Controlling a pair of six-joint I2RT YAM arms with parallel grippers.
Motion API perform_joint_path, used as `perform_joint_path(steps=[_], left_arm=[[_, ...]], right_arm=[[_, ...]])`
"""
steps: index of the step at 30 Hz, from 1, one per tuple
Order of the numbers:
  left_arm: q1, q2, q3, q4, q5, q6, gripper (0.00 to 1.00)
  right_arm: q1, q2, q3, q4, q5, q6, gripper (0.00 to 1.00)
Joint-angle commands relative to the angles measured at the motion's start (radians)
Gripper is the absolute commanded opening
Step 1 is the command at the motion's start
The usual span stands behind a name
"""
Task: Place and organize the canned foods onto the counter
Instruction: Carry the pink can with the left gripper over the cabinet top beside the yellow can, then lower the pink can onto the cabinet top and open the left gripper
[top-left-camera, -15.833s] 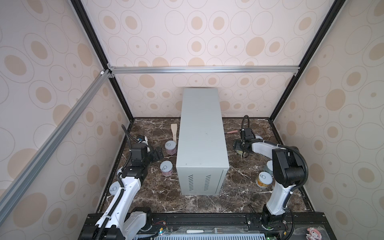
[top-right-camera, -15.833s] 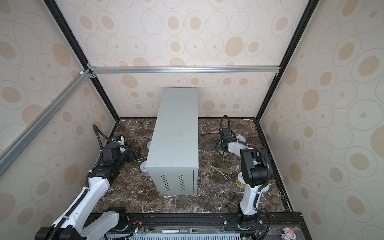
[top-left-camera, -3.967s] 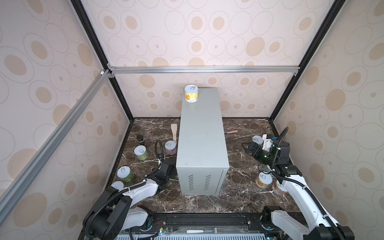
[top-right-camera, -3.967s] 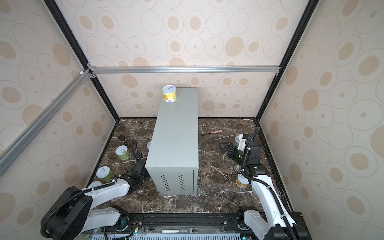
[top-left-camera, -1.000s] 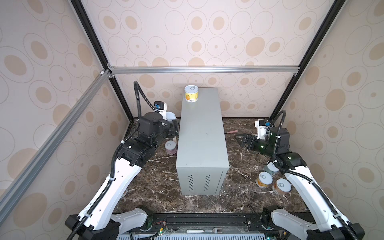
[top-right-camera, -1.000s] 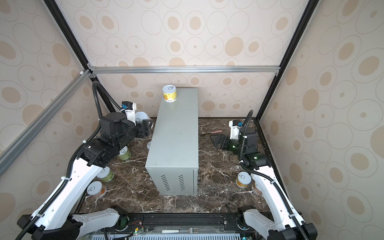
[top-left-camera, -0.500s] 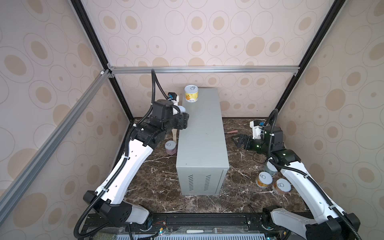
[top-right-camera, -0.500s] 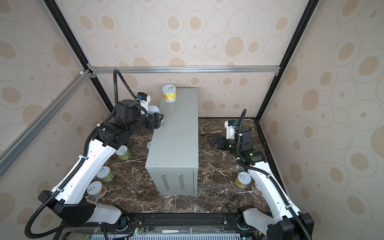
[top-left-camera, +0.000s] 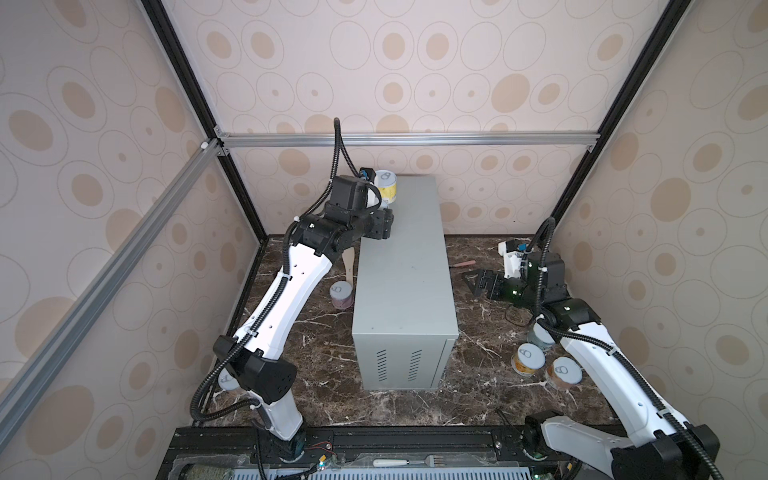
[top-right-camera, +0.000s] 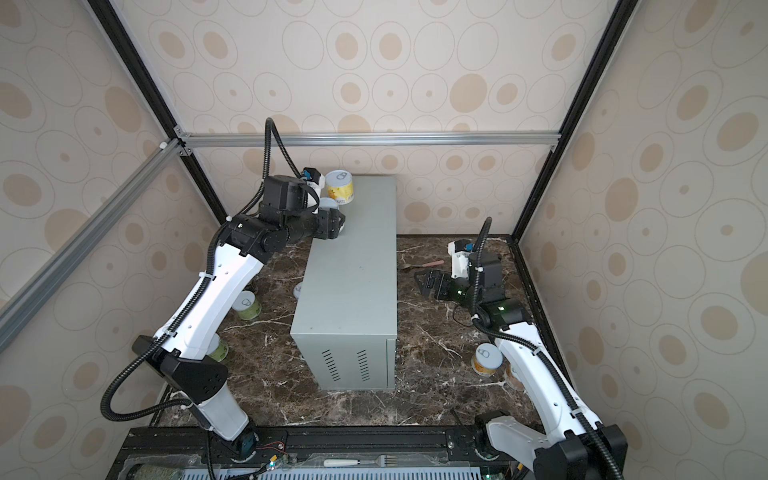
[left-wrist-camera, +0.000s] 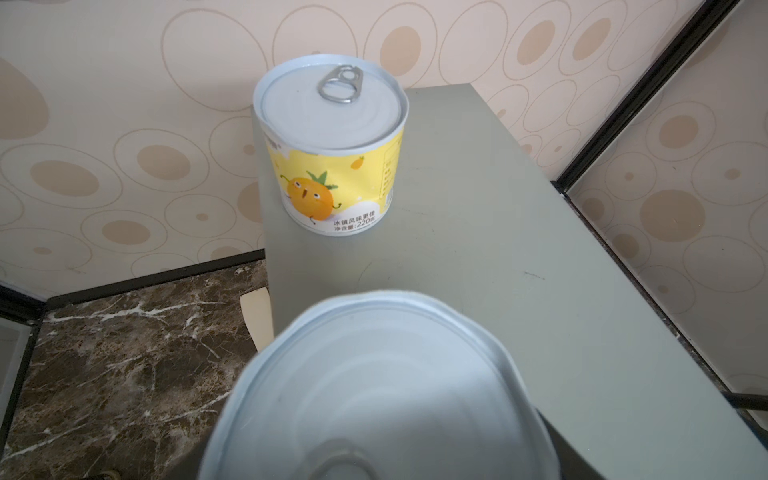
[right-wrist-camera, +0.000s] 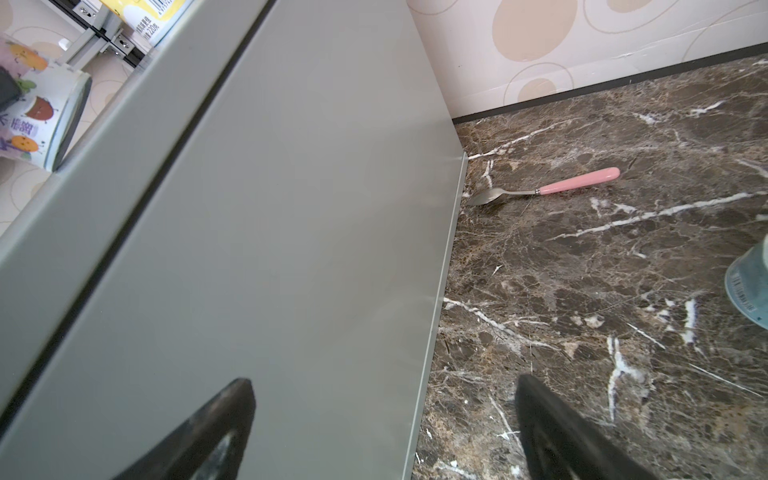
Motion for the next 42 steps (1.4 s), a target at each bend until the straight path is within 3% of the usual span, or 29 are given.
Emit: perform_joint_path(steps=[1, 11, 21, 28, 36, 42], left_arm=[[-0.015, 0.008, 0.056, -0.022, -0.024, 0.032, 0.68], [-0.031, 0.093, 0.155, -0.064, -0.034, 0.051, 0.81], [-0.049, 0.074, 0.167, -0.04, -0.045, 0.075, 0.99], [-0.056, -0.001, 0.133, -0.013, -0.028, 0.082, 0.99], [-0.057, -0.22, -0.175, 0.143, -0.007, 0.057, 0.98], [-0.058, -0.35, -0.421, 0.282, 0.024, 0.032, 0.87]], right_arm=[[0.008, -0.003, -0.016, 0.017, 0.002, -0.012, 1.0], [0.008, -0.02, -0.028, 0.016, -0.003, -0.015, 1.0], [0.008, -0.051, -0.017, -0.001, 0.025, -0.017, 1.0], [0.008, -0.069, -0.001, -0.02, 0.034, 0.001, 1.0], [0.008, -0.13, -0.025, -0.024, 0.038, 0.024, 1.0], [0.008, -0.189, -0.083, -0.022, 0.042, 0.04, 1.0]])
